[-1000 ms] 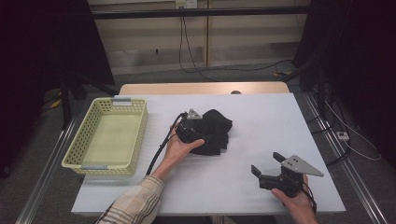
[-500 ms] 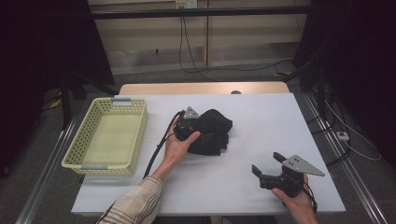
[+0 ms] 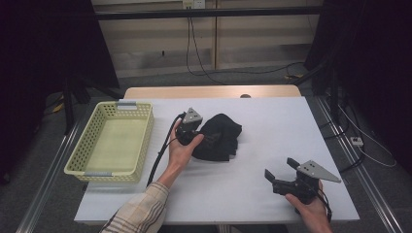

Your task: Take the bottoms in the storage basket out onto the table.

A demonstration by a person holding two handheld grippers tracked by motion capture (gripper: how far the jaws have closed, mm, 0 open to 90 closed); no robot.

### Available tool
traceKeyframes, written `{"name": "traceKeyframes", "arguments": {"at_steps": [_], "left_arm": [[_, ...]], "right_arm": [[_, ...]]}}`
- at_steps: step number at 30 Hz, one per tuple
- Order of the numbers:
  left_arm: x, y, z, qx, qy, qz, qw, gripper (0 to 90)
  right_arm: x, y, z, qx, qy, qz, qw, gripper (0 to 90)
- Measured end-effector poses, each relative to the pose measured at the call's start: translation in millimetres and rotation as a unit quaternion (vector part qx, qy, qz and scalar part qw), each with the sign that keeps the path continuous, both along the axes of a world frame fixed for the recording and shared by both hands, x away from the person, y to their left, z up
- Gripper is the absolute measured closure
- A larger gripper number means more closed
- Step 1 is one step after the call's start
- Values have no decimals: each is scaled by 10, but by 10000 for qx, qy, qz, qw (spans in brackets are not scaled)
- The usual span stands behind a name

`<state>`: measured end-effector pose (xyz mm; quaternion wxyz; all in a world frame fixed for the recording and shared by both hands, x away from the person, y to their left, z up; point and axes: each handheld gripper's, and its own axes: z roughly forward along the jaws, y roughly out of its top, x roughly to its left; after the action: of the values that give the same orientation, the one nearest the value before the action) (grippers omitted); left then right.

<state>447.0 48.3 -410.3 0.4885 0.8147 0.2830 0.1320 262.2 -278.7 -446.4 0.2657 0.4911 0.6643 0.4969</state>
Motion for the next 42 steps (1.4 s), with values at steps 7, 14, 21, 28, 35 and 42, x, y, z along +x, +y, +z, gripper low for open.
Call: {"name": "traceKeyframes", "arguments": {"at_steps": [7, 14, 21, 28, 35, 42], "left_arm": [[1, 60, 82, -197, -126, 137, 9996, 97], [-20, 76, 93, -62, -50, 96, 9999, 79], [-121, 86, 154, 30, -157, 58, 9999, 74], [-202, 84, 205, -60, -70, -18, 10000, 64], [-313, 91, 282, -55, -234, -68, 9997, 64], [-388, 186, 331, -160, -305, 56, 9994, 64]], "right_arm": [[4, 20, 3, -113, -125, -44, 9998, 54], [43, 43, -16, -131, -40, 35, 9999, 52], [32, 66, -6, -141, -1, 61, 9999, 43], [27, 95, -1, -191, -3, 109, 9998, 43], [-2, 111, 14, -228, -49, 132, 9996, 42], [-2, 126, 12, -260, -27, 137, 9996, 42]]}}
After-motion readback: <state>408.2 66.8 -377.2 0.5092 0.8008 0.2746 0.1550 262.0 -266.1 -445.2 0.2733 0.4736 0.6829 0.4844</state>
